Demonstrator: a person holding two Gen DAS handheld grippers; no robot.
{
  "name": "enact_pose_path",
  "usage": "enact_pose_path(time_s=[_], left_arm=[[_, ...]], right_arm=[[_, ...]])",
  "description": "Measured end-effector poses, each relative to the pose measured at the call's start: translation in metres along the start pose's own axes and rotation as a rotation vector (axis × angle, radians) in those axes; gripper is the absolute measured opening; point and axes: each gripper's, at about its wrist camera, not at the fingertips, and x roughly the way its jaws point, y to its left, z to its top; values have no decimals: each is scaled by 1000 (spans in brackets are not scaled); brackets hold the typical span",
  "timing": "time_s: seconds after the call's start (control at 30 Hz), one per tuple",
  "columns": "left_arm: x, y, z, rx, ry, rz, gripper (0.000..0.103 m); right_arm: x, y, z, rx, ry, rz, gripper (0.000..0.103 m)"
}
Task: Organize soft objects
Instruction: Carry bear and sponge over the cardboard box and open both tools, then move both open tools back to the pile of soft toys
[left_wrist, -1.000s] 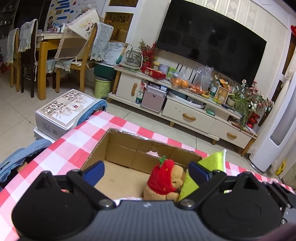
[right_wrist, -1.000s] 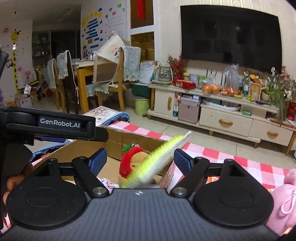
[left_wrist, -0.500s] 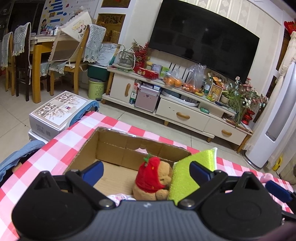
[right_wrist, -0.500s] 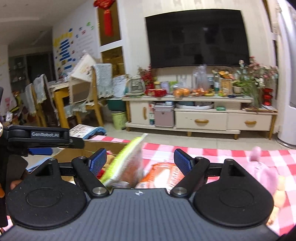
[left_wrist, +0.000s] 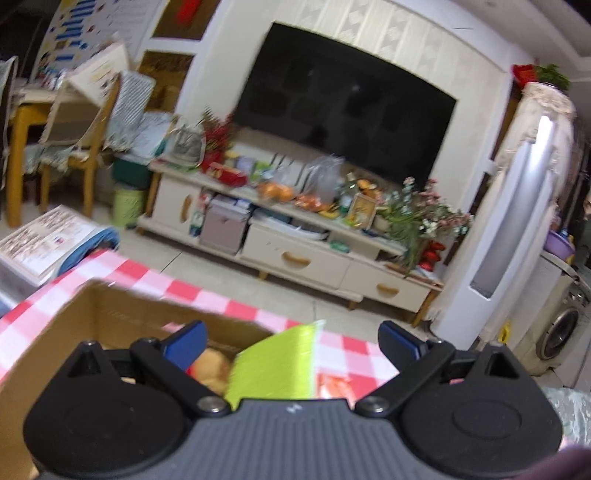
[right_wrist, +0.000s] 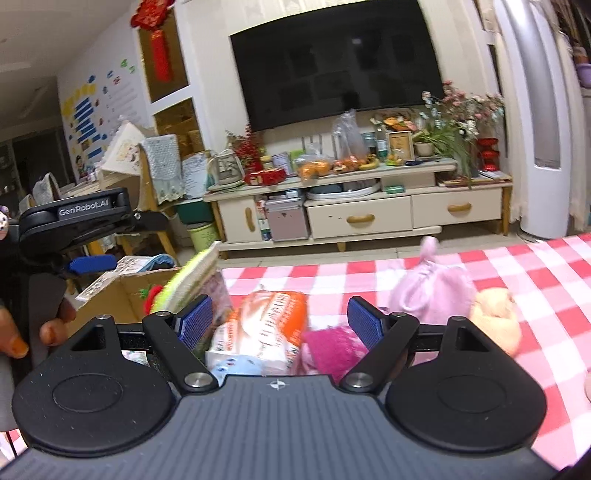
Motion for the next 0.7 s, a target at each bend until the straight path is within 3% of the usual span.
enact_pose_path(time_s=[0.17,0.4,0.57,0.7], left_arm=[[18,-21,-5,40,-28,-52,99],[48,-36,-9,55,-46,-42,99],[52,-29,-3,90,-110,81,99],[38,-7,14,172,-276,320,101]], right_arm=[[4,-17,-12,55,19,-26,100],[19,-41,-22,100,63,-52,100],[26,-56,-21,140,65,-67,100],[23,-57,-26,143,54,-89,101]])
